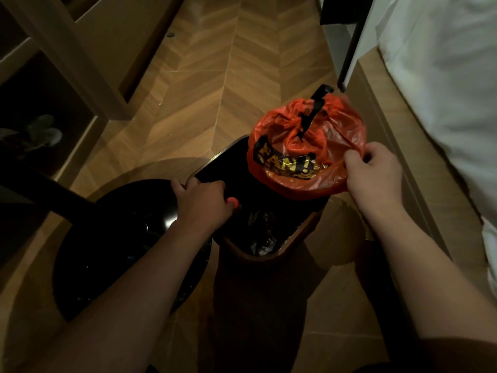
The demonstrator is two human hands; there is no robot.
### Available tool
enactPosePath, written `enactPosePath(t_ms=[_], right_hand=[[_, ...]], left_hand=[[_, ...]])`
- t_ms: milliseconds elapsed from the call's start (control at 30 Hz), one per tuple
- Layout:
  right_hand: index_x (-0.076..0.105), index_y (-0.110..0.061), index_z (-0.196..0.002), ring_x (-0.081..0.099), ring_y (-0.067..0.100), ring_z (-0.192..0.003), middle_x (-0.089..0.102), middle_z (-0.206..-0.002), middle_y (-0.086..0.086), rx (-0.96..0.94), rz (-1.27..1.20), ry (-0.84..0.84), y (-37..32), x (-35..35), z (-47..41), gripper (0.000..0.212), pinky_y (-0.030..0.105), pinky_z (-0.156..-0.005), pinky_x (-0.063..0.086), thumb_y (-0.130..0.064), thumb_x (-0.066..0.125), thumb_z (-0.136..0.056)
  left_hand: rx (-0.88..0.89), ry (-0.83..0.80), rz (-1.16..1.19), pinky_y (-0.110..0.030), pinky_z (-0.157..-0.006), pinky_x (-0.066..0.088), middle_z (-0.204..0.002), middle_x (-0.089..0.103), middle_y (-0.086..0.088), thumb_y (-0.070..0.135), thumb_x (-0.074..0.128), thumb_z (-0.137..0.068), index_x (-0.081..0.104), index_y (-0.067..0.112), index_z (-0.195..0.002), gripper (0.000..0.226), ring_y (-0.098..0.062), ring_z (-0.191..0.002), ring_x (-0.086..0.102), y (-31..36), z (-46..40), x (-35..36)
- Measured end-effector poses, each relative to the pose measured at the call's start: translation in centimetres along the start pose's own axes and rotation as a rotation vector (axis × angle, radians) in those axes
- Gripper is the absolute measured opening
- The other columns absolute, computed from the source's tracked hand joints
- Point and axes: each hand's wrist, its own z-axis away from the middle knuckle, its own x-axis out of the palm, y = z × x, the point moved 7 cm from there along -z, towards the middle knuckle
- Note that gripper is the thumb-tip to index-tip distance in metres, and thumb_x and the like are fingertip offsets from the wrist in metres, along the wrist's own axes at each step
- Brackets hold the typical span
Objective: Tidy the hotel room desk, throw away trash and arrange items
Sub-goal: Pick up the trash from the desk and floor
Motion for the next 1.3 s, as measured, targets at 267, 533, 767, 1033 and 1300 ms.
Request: enactPosePath(t_ms=[267, 533, 767, 1033, 1300], right_hand=[[0.057, -0.017, -0.09, 0.055, 0.009, -0.067, 0.058, -0.078, -0.004, -0.204, 0.116, 0.018, -1.9, 0.5, 0.8, 0.018, 0.029, -0.057, 0.041, -0.032, 0.051, -0.098], [0.051, -0.017, -0.09, 0.051, 0.016, -0.076, 0.05, -0.084, -0.005, -0.514, 0.312, -0.129, -4.5, 3.2, 2.3, 0.009, 0.033, -0.065, 0.039, -0.021, 0.054, -0.097], [0.063, -0.016, -0.102, 0.058, 0.017, -0.086, 0.061, -0.093, -0.003, -0.534, 0.312, -0.327, -4.5, 5.2, 3.1, 0.012, 0.038, -0.077, 0.049, -0.024, 0.056, -0.097], [0.061, -0.03, -0.121, 0.059, 0.012, -0.105, 0.06, -0.115, -0.01, -0.444, 0.46, -0.737, -2.4, 9.5, 4.5, 0.026, 0.03, -0.089, 0.05, -0.033, 0.06, -0.095], [0.048, -0.022, -0.142, 0.049, 0.016, -0.129, 0.051, -0.142, -0.002, -0.44, 0.484, -0.659, -1.5, 9.6, 3.4, 0.047, 0.028, -0.1, 0.042, -0.031, 0.058, -0.097]], left_hand=[[-0.045, 0.159, 0.137, -0.05, -0.11, 0.02, -0.119, 0.068, -0.001, 0.037, 0.048, -0.098, 0.064, 0.028, -0.125, 0.033, -0.029, -0.125, 0.051, -0.6, -0.5, -2.0], [0.018, 0.114, 0.907, -0.039, -0.097, 0.048, -0.119, 0.066, 0.013, 0.028, 0.053, -0.1, 0.043, 0.04, -0.143, 0.045, -0.013, -0.11, 0.062, -0.7, -1.4, -2.5], [0.087, 0.066, 0.781, -0.033, -0.086, 0.051, -0.114, 0.07, 0.007, 0.016, 0.052, -0.095, 0.061, 0.033, -0.13, 0.04, -0.015, -0.104, 0.064, -0.1, -1.0, -2.1], [0.034, -0.001, 0.442, -0.039, -0.089, 0.052, -0.116, 0.069, -0.002, 0.007, 0.049, -0.089, 0.066, 0.022, -0.125, 0.043, -0.027, -0.109, 0.062, -0.3, -0.7, -1.6], [0.114, 0.072, 0.424, -0.035, -0.095, 0.05, -0.132, 0.063, -0.003, 0.018, 0.051, -0.098, 0.061, 0.018, -0.135, 0.038, -0.02, -0.119, 0.059, 0.6, -0.8, -1.9]])
